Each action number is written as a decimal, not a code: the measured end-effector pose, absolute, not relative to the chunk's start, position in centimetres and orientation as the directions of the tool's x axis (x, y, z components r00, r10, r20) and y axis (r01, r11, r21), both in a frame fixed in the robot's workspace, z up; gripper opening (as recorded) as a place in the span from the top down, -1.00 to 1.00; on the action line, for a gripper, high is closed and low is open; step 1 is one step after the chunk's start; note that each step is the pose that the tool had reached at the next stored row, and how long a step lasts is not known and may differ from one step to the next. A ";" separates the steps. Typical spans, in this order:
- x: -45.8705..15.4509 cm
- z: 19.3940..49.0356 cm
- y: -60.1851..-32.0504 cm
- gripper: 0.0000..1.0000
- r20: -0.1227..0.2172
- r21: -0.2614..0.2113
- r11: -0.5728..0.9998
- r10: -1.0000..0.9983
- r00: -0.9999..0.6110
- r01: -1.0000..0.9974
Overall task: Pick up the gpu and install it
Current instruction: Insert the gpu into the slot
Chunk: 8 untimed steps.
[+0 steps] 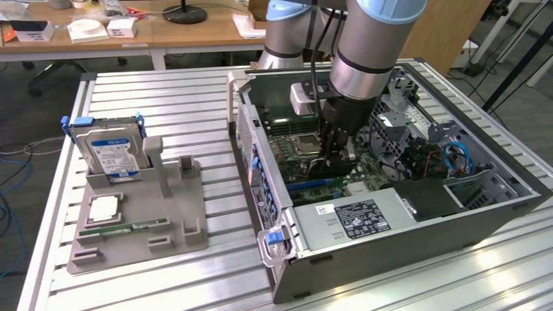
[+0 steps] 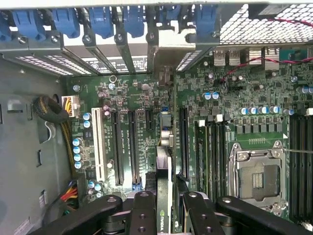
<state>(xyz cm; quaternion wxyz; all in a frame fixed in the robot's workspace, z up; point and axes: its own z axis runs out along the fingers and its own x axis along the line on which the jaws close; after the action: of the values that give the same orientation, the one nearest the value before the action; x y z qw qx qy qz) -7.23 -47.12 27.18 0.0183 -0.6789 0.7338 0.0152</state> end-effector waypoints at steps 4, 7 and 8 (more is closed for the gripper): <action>-7.8 27.0 -47.1 0.47 -0.048 -0.004 0.072 -0.996 -0.072 -0.997; -7.8 26.6 -47.1 0.47 -0.048 -0.007 0.067 -0.997 -0.067 -0.998; -7.8 26.4 -47.1 0.47 -0.048 -0.008 0.066 -0.997 -0.065 -0.998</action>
<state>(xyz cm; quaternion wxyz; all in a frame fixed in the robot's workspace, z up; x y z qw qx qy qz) -7.78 -47.11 26.44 0.0202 -0.6833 0.7297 0.0136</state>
